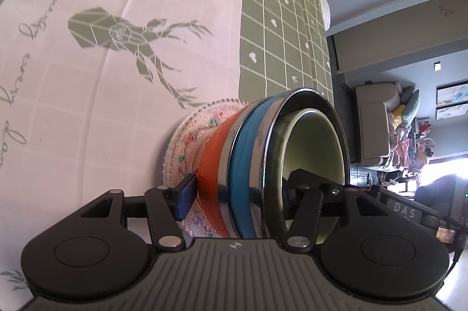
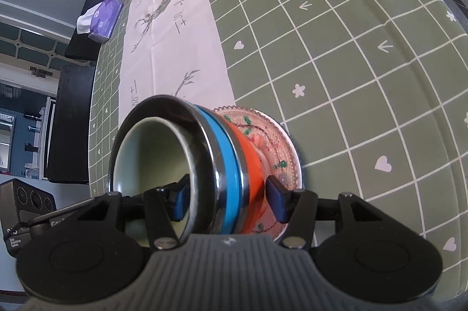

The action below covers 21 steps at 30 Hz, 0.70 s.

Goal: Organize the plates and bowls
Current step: 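Lower the bowl stack onto the stacked plates with the right tool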

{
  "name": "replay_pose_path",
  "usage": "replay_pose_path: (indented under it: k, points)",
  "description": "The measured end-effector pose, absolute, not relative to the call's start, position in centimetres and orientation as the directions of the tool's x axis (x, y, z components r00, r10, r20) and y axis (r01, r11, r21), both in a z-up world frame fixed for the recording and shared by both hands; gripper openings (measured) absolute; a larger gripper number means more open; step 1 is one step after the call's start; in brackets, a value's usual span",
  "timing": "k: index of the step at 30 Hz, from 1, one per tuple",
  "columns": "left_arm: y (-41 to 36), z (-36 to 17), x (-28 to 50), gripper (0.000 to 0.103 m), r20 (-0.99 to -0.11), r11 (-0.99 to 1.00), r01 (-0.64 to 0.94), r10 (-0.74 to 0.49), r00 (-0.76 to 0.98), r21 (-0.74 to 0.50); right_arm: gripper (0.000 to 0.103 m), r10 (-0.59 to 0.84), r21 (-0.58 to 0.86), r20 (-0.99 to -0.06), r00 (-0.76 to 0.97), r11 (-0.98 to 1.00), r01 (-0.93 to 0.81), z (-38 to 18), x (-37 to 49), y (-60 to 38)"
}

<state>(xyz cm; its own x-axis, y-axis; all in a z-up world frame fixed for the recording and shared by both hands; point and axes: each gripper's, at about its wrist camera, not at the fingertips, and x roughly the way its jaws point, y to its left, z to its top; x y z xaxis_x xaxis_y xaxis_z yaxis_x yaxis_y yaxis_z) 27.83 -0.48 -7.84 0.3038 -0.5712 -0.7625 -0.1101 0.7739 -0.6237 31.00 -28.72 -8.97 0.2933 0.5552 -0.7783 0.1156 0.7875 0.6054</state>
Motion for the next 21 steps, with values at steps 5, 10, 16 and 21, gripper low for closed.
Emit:
replay_pose_path:
  k: [5, 10, 16, 21]
  points:
    - [0.1, -5.3, 27.3, 0.085, -0.765, 0.813, -0.061, -0.515, 0.386, -0.579, 0.073, 0.533, 0.588, -0.780, 0.326, 0.803, 0.094, -8.0, 30.8, -28.7]
    - [0.1, -2.4, 26.0, 0.085, -0.760, 0.874, 0.034, -0.440, 0.479, -0.485, 0.076, 0.500, 0.554, -0.771, 0.394, 0.832, 0.028, -5.8, 29.6, -28.3]
    - [-1.3, 1.6, 21.9, 0.086, -0.670, 0.953, 0.174, -0.297, 0.681, -0.247, 0.079, 0.419, 0.433, -0.736, 0.531, 0.895, -0.107, -2.0, 26.7, -27.1]
    - [-2.7, 3.9, 17.4, 0.079, -0.537, 0.965, 0.255, -0.246, 0.807, -0.058, 0.084, 0.344, 0.262, -0.667, 0.660, 0.939, -0.225, 0.9, 22.9, -25.6]
